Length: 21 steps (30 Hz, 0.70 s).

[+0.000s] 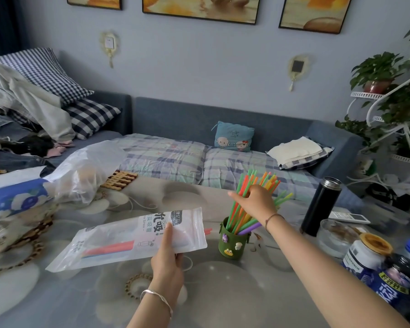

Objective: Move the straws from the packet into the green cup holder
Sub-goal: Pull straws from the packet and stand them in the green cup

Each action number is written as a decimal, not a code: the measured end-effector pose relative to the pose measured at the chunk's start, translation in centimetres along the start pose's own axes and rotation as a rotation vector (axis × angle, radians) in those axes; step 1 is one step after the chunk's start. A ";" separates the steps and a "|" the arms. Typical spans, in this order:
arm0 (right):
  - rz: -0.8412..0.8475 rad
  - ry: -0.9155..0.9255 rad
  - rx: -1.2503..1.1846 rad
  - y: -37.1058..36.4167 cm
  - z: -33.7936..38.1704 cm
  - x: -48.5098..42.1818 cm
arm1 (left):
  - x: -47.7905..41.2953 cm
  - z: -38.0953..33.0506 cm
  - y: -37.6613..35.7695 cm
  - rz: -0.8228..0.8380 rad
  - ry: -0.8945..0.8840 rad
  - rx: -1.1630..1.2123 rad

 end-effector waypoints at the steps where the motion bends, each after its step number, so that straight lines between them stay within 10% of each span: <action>1: -0.101 0.040 -0.001 0.5 0.4 0.1 | 0.0 -0.1 0.0 -0.002 -0.003 0.003; 5: -0.415 0.319 -0.016 2.2 1.7 0.1 | 0.2 -0.2 -0.1 -0.010 0.003 0.000; 15: -0.143 0.398 0.231 2.2 1.4 0.4 | 0.9 -0.5 -0.4 0.000 0.008 0.022; 21: -0.383 0.596 0.067 2.1 3.9 4.4 | 2.1 -1.4 -0.9 0.011 -0.003 0.032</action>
Point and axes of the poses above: each hand's wrist, its own x-axis away from the middle knuckle, its own y-axis out of the back of the hand, z = x × y, the point moved 1 cm from there along -x, towards the middle knuckle, and after that the axes turned 10 degrees about z, right-handed, at the moved point
